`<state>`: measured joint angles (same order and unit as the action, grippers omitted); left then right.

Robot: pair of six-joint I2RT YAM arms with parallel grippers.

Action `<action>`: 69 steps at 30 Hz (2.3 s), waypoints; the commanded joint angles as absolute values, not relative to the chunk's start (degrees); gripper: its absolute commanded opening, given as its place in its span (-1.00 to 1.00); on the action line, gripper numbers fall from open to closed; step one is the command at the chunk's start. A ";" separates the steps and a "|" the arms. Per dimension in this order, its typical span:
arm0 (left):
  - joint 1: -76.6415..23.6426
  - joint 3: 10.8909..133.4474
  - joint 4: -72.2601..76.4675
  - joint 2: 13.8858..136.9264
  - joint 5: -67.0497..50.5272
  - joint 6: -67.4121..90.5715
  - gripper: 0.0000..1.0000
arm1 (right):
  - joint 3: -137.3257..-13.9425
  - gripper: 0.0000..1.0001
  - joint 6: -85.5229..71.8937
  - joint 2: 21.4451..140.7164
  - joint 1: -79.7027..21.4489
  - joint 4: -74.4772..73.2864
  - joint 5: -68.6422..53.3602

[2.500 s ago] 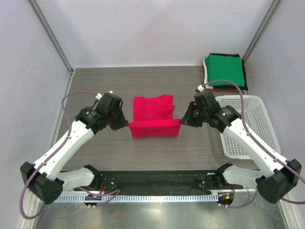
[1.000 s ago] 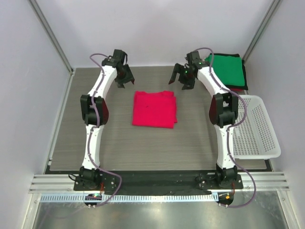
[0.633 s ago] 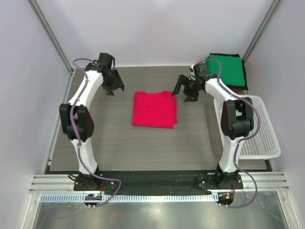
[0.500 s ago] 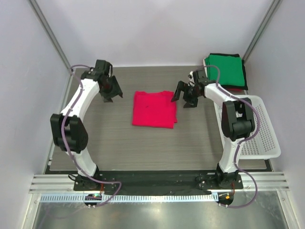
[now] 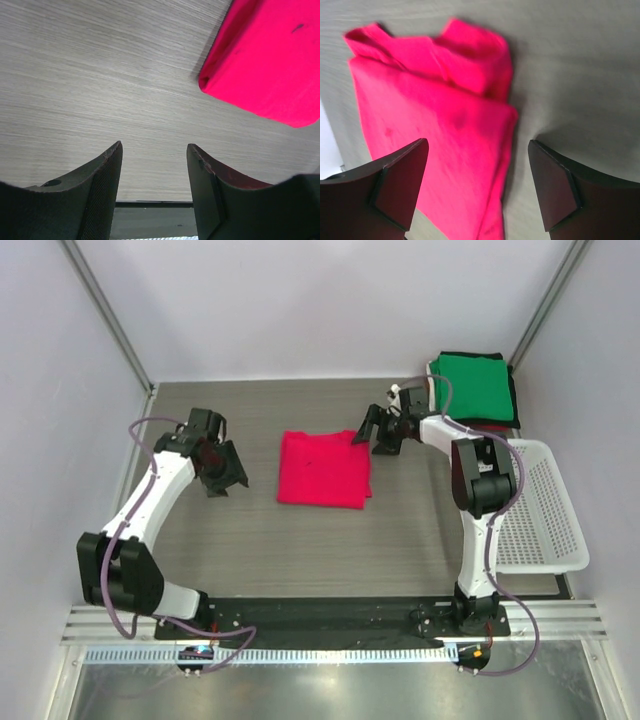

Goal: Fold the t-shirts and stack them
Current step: Fold the tshirt, then neatly place the folded tshirt to the corner

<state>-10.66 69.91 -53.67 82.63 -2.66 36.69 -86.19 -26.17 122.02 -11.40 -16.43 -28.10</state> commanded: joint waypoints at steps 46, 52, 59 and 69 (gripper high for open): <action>-10.81 52.21 -49.39 54.93 5.71 32.43 0.11 | -111.08 -0.97 6.58 108.55 -9.14 -41.13 -2.72; -10.72 52.03 -49.39 54.06 6.15 32.52 0.11 | -116.97 -0.97 10.28 108.81 -7.21 -43.41 -5.44; -10.81 51.86 -49.31 54.49 6.15 32.52 0.10 | -126.20 -0.98 12.92 110.56 -3.26 -47.02 -9.84; -10.81 51.68 -48.96 55.28 5.89 32.61 0.09 | -136.93 -0.98 13.36 113.46 1.40 -47.64 -12.92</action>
